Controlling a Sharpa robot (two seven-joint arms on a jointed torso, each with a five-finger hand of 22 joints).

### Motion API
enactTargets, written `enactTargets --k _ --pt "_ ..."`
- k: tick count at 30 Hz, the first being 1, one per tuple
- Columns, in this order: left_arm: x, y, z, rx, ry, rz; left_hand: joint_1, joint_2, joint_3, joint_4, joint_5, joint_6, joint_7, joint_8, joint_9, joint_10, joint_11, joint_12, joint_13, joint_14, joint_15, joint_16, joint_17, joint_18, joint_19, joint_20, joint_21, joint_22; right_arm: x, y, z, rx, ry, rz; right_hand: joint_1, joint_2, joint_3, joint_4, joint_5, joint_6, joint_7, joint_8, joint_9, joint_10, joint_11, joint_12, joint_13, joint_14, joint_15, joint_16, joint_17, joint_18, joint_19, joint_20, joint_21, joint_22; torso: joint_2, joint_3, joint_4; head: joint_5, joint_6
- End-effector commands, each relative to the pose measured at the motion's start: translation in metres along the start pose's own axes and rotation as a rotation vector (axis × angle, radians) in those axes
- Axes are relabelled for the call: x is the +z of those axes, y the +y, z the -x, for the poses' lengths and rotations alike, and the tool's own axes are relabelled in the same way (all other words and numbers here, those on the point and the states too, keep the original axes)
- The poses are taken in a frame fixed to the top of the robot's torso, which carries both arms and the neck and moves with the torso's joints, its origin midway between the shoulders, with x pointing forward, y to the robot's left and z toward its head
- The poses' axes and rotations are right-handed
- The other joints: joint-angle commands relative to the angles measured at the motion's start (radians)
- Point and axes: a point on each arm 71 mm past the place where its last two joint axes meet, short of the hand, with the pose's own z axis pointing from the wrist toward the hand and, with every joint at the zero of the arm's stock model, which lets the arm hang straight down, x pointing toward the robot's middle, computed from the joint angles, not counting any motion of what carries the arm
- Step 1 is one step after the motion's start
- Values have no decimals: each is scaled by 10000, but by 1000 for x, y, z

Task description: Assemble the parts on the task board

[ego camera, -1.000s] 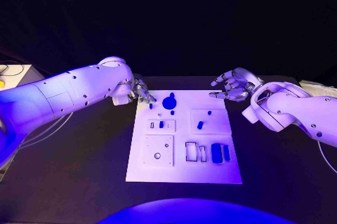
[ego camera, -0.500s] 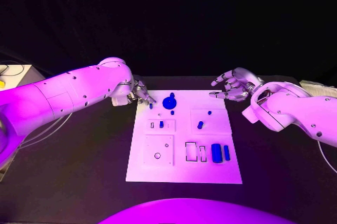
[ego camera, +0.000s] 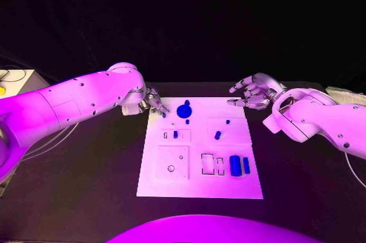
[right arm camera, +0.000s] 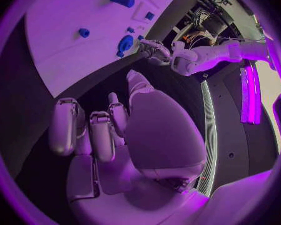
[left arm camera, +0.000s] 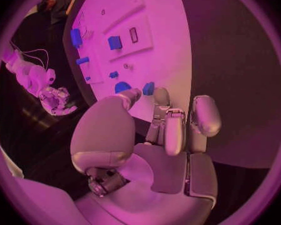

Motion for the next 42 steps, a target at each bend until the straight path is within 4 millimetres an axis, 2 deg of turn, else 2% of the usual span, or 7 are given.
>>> enactTargets --k 1,14,21,26,28,32,42 --pt "1 -3 -2 -48 159 -118 27 67 65 -25 3 59 -8 -34 -10 -5 -75 52 15 659 50 40 1431 177 7 27 37 5 0 1 -1 -36 32 129 -102 34 60 16 53 -64 -10 47 -10 -33 0 -22 290 657 20 -46 1395 99 -36 -15 -55 453 2 -6 -3 3 -12" --pt "2 -3 -3 -194 175 -137 415 336 284 -105 -1 124 -60 -14 -25 36 -121 104 58 678 11 73 1486 162 50 5 83 87 0 2 -1 -36 49 128 -108 27 88 12 65 -69 -12 65 -20 -29 -2 -15 284 657 18 -49 1393 99 -31 -17 -64 451 -3 4 -2 -7 -49" --pt "2 -2 -4 -381 249 -202 1100 577 1027 -502 -21 176 -163 124 48 45 -215 85 41 693 -72 97 1526 158 55 -46 102 130 0 1 -1 -41 64 119 -105 28 99 10 70 -65 -13 72 -21 -20 -3 -6 290 656 17 -51 1390 98 -28 -18 -62 454 -3 8 1 -25 -73" --pt "1 -2 -5 -684 330 -342 1247 399 2427 -1115 -38 43 -198 513 416 127 -270 45 13 716 -115 132 1589 144 85 -96 147 219 0 1 -1 -43 71 116 -103 28 103 9 76 -64 -14 75 -22 -22 -4 -7 287 657 17 -52 1390 102 -33 -18 -78 443 -1 10 -1 -30 -76" --pt "0 -2 -5 -782 318 -393 1058 289 3246 -1472 -54 8 -189 772 675 210 -266 53 25 735 -123 160 1642 134 114 -105 185 283 0 1 -1 -44 73 117 -103 28 103 9 76 -64 -14 75 -22 -22 -4 -7 287 657 17 -52 1390 102 -33 -18 -78 443 -5 11 -1 -22 -72" --pt "-3 -1 -6 -1024 215 -514 648 159 4145 -1964 -59 -9 -212 1023 951 336 -283 141 126 751 -137 181 1679 119 159 -115 243 376 0 1 -1 -44 75 120 -101 30 107 8 84 -63 -15 77 -23 -21 -4 -6 287 659 16 -48 1398 99 -28 -18 -67 451 -11 15 3 -21 -72" --pt "-20 4 -12 -1553 -20 -882 -62 -88 5204 -2616 -15 184 -304 1278 1188 727 -384 451 525 843 -233 297 1911 54 394 -198 452 713 0 0 0 -48 54 87 -99 30 117 8 109 -62 -15 82 -24 -30 -5 -13 277 654 15 -57 1381 102 -32 -19 -80 443 -46 40 46 40 -94"
